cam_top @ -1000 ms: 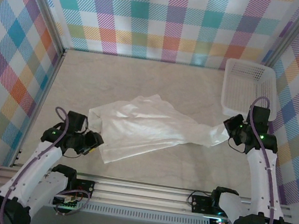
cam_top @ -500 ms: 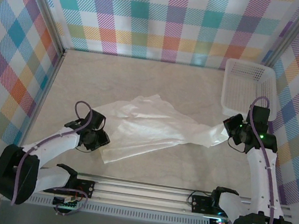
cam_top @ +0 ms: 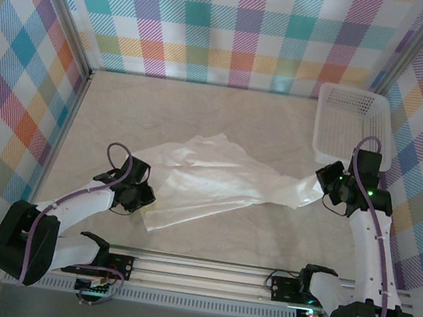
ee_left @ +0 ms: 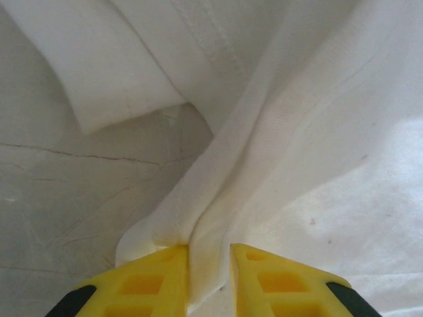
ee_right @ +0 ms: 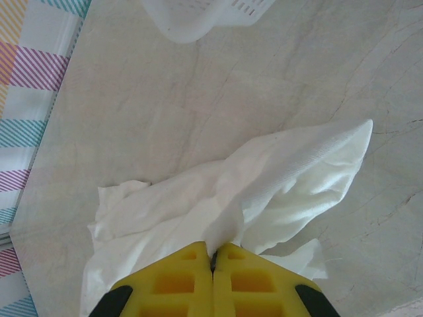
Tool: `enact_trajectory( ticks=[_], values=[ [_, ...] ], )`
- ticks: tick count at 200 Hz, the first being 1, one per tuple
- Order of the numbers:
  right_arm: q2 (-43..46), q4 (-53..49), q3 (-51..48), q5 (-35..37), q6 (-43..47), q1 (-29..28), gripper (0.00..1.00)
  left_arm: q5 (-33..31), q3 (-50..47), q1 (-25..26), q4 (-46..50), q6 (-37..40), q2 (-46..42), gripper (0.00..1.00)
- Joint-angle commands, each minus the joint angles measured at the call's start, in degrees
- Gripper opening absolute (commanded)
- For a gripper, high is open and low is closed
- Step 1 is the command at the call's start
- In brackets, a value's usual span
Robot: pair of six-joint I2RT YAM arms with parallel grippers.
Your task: Fold the inside-out t-shirt
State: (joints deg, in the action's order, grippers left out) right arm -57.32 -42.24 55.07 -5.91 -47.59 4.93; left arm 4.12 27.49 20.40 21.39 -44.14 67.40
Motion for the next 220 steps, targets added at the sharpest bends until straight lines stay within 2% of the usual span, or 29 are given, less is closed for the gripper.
enact_trajectory(
  ticks=[1, 33, 49, 66, 95, 112, 128, 155, 182, 199, 220],
  values=[
    [0.3, 0.7, -0.1, -0.9, -0.6, 0.4, 0.00, 1.8, -1.2, 0.3, -2.0, -0.2, -0.7, 0.22],
    [0.0, 0.8, 0.1, -0.9, -0.6, 0.4, 0.00, 2.6, -2.2, 0.3, -1.9, 0.9, -1.7, 0.22],
    [-0.2, 0.9, 0.3, -1.0, -0.6, 0.3, 0.00, 3.5, -2.9, 0.2, -2.2, 1.2, -1.3, 0.14],
    [-0.2, 0.8, 0.7, -1.2, -0.7, 0.3, 0.00, 4.7, -3.4, 0.3, -3.3, 1.7, -1.0, 0.00],
    [-0.8, 0.0, 3.9, -1.7, -2.1, 0.3, 0.00, 5.4, -0.1, 0.1, -0.4, 2.0, -4.2, 0.00],
    [-1.8, 0.6, 9.3, -2.1, -3.3, 0.1, 0.00, 4.1, 9.6, -0.8, 7.0, 4.4, -7.3, 0.00],
    [-4.1, 1.6, 17.5, -1.7, -3.4, -0.1, 0.00, 2.4, 23.6, -3.8, 14.1, 8.1, -7.4, 0.00],
    [-9.7, 5.4, 33.6, -1.3, -3.7, -0.2, 0.00, 1.5, 50.8, -9.6, 23.1, 15.0, -0.2, 0.00],
    [-14.8, 7.3, 47.6, -1.0, -4.7, -0.2, 0.00, 3.9, 73.2, -12.4, 26.7, 19.0, 6.5, 0.00],
    [-16.9, 6.7, 54.7, -0.7, -4.4, -0.2, 0.00, 3.8, 82.8, -13.4, 28.8, 20.2, 8.3, 0.00],
    [-18.1, 5.8, 63.1, -1.2, -3.2, -0.2, 0.00, 3.2, 88.4, -13.9, 27.6, 22.2, 6.5, 0.00]
  ],
)
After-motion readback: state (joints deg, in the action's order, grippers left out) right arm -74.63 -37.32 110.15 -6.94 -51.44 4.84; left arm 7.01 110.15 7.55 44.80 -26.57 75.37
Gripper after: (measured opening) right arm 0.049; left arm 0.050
